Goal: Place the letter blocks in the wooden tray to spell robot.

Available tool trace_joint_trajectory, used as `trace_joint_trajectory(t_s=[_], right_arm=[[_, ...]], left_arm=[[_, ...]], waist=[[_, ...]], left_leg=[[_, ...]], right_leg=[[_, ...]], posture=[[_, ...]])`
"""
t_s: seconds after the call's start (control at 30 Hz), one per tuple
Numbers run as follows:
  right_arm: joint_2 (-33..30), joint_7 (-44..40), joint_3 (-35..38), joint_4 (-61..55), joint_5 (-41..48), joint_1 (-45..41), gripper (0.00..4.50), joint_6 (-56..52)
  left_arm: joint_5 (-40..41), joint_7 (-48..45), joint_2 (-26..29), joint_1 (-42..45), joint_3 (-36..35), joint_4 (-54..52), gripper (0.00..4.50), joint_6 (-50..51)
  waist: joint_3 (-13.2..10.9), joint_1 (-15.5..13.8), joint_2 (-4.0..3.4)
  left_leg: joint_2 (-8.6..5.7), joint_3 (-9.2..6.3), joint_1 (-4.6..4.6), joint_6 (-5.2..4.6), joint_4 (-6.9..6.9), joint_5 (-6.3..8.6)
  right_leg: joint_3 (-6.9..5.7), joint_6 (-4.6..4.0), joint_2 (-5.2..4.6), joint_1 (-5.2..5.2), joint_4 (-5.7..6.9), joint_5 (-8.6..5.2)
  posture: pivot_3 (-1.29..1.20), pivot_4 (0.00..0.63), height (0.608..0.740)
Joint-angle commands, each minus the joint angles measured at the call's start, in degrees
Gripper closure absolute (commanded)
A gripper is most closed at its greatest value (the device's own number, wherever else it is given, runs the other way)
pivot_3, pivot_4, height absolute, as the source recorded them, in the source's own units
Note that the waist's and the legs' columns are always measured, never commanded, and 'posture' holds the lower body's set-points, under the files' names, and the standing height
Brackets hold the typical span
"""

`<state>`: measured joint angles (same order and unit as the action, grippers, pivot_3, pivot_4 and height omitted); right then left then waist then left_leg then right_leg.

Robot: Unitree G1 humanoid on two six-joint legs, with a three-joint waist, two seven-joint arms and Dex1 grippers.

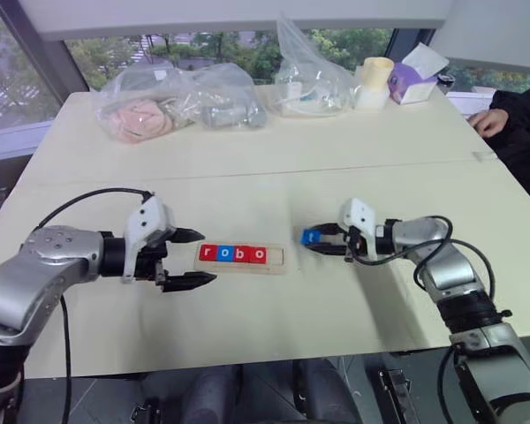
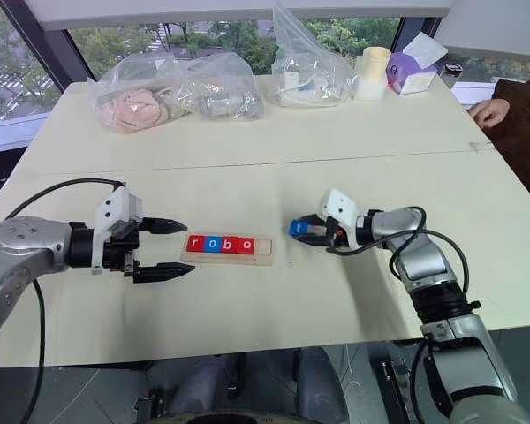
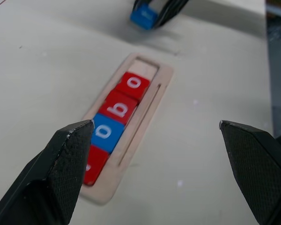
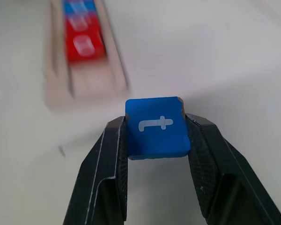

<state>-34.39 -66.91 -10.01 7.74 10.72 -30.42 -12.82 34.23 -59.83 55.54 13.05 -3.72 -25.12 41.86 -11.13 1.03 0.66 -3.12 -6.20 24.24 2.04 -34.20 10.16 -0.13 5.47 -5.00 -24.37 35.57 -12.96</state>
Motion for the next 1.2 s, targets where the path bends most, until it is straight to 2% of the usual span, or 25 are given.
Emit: trace_joint_trajectory(t_s=[0.03, 0.4, 1.2], right_arm=[[1.22, -1.25, -2.37, -4.44, 1.05, -1.34, 3.33, -2.92], [4.83, -0.97, -8.37, -0.84, -3.61, -3.28, 3.33, 0.23], [8.73, -0.71, -9.29, 6.32, -6.44, -5.53, 3.33, 3.82]], left_arm=[[0.16, -0.35, 0.66, -1.05, -1.51, -1.30, 0.00, -0.76], [1.50, 1.52, 0.23, -2.77, -2.54, -3.77, 0.00, 0.61], [1.34, 4.29, -0.81, -4.19, -1.79, -3.59, 0.00, -0.33]], waist=[[0.01, -0.09, 0.02], [0.01, -0.13, 0.02], [0.01, -0.06, 0.02]], left_leg=[[0.00, -0.01, 0.00, 0.00, 0.00, 0.00], [-0.03, -0.01, 0.02, 0.01, 0.00, 0.00], [-0.03, 0.01, -0.04, 0.02, -0.01, -0.01]], right_leg=[[-0.01, 0.00, 0.00, 0.00, 0.00, 0.00], [-0.01, 0.00, -0.02, 0.00, -0.01, 0.00], [-0.01, 0.00, 0.01, 0.00, 0.09, 0.01]], posture=[[0.00, 0.150, 0.740], [0.00, 0.150, 0.740], [0.00, 0.150, 0.740]])
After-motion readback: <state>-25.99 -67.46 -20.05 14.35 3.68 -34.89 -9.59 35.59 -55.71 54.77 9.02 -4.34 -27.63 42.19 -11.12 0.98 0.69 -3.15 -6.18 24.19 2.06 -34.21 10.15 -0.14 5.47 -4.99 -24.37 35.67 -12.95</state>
